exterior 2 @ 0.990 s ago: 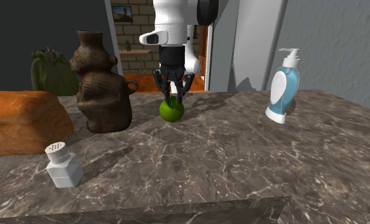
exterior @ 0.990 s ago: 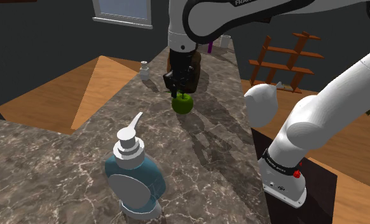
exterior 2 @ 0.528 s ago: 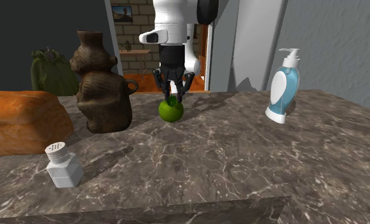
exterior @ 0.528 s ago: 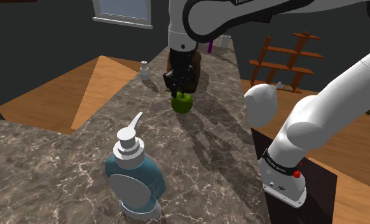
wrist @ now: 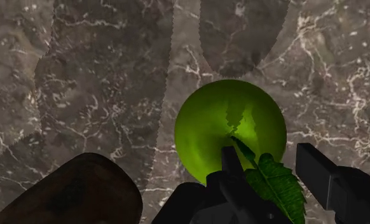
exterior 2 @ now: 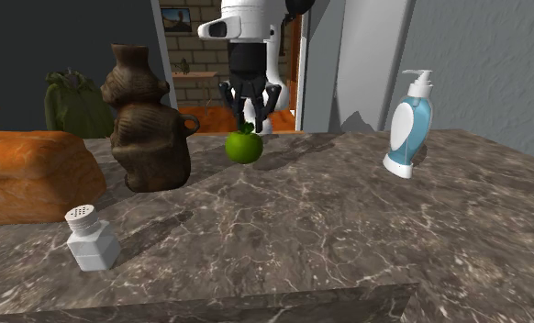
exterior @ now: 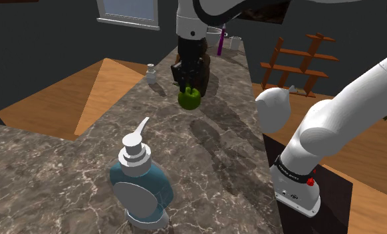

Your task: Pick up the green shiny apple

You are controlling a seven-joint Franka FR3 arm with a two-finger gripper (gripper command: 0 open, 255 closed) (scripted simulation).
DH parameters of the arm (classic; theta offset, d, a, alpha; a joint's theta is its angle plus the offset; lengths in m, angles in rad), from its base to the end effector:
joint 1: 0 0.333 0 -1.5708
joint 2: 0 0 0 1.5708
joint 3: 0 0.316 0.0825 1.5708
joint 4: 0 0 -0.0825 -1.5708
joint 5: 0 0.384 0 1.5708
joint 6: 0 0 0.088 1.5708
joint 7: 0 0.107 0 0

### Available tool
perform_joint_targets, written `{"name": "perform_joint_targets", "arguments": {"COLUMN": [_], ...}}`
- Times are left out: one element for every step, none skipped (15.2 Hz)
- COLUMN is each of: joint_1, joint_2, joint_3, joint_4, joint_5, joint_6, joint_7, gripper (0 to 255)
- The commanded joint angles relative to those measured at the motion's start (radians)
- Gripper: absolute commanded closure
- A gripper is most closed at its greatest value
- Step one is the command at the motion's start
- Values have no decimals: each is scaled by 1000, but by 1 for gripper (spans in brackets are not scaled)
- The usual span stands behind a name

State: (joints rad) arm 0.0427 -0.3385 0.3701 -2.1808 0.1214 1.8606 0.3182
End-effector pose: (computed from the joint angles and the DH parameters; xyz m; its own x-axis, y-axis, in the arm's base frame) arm 0.4119 0.2054 0.5179 0.9992 0.0403 0.0004 0.0403 -0.9992 0.0042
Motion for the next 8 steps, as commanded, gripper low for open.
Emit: {"name": "perform_joint_targets", "arguments": {"joint_1": [-1, -1, -2, -2, -3, -3, -3, -3], "joint_2": [-2, -3, -3, -3, -4, -4, -4, -4], "joint_3": [-2, -3, -4, -5, -7, -8, -8, -8], "joint_4": [28, 40, 53, 66, 80, 93, 95, 95], "joint_5": [-1, -2, -2, -3, -3, -4, -4, -4], "joint_6": [-29, -43, -56, -70, -83, -97, -99, -99], "joint_7": [1, 1, 1, 1, 1, 2, 2, 2], "gripper": [255, 255, 255, 255, 255, 255, 255, 255]}}
